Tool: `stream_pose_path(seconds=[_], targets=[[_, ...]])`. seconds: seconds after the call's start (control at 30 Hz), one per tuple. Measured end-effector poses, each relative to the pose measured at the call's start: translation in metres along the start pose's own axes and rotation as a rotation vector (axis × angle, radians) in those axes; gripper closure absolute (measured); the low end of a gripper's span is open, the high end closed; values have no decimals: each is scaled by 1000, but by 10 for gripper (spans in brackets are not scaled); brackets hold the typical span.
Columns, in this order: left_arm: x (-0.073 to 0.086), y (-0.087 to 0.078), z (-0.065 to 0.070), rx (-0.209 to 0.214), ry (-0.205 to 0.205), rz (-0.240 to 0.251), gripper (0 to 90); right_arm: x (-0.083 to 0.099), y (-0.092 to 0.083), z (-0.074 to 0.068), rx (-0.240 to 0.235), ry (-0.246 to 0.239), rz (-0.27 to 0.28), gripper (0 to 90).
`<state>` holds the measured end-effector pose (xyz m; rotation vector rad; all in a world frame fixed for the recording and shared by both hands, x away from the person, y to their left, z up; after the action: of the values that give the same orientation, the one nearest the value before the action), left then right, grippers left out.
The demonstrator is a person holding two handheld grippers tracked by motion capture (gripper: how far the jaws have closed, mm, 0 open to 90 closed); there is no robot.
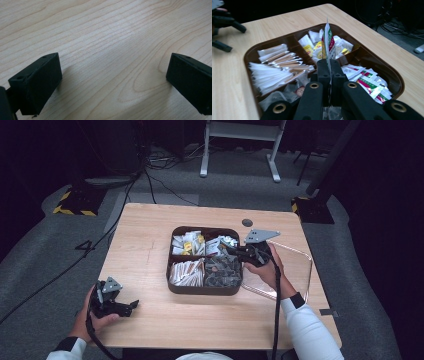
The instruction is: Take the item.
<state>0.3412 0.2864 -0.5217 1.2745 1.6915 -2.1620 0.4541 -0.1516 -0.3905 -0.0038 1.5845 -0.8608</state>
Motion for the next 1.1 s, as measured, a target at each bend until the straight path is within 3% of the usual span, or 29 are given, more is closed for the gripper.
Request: stream_pose_path(seconds=[0.33, 0.87, 1.1], targets=[[0, 0, 0, 1, -3, 0, 4, 11, -20, -14, -48, -6, 13, 900], [0, 0, 0, 0, -1, 0, 4, 31, -26, -55, -157, -68, -25, 900], [0, 0, 0, 1, -3, 0, 4, 42, -20, -70, -209, -83, -59, 900]])
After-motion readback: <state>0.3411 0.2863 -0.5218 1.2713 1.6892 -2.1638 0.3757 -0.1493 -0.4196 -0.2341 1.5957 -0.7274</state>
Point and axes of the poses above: each handheld gripper's, and its own axes: y roughly forward along the jaws, x roughly out of its underside, z roughly to its right, the point moved 2 cm from there along y, roughly forward along the jaws
